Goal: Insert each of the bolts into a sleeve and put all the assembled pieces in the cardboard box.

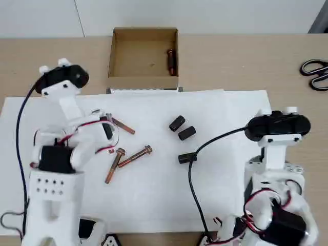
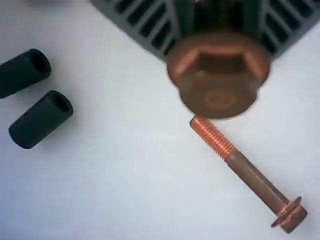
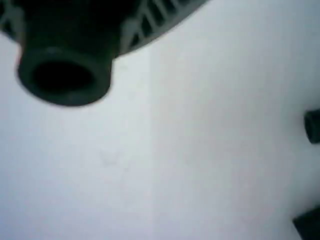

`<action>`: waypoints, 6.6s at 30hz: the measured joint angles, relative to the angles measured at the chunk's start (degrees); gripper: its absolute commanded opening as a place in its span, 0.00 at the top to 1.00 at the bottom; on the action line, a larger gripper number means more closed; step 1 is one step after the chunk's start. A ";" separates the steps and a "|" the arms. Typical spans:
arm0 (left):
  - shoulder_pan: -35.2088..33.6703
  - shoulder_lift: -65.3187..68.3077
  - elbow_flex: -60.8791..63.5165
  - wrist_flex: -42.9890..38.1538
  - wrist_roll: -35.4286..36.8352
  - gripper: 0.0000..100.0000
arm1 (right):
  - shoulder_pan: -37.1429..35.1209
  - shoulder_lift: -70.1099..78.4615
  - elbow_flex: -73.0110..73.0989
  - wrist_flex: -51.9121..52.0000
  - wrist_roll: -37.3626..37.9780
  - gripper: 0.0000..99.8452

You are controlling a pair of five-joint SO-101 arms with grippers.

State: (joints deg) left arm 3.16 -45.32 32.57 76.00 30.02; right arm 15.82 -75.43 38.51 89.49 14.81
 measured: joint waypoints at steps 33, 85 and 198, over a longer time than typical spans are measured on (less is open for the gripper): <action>4.84 -57.49 51.52 -31.30 -5.80 0.99 | -46.95 -27.78 43.16 -32.70 -15.38 1.00; 20.48 -57.85 53.10 -41.05 8.35 0.99 | -57.32 -27.69 52.04 -43.16 -4.48 1.00; 23.21 -58.20 63.82 -55.12 9.93 0.99 | -57.23 -27.60 52.48 -44.57 -4.40 1.00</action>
State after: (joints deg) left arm 26.37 -103.52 96.40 20.88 39.96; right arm -41.41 -103.03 90.99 44.92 10.42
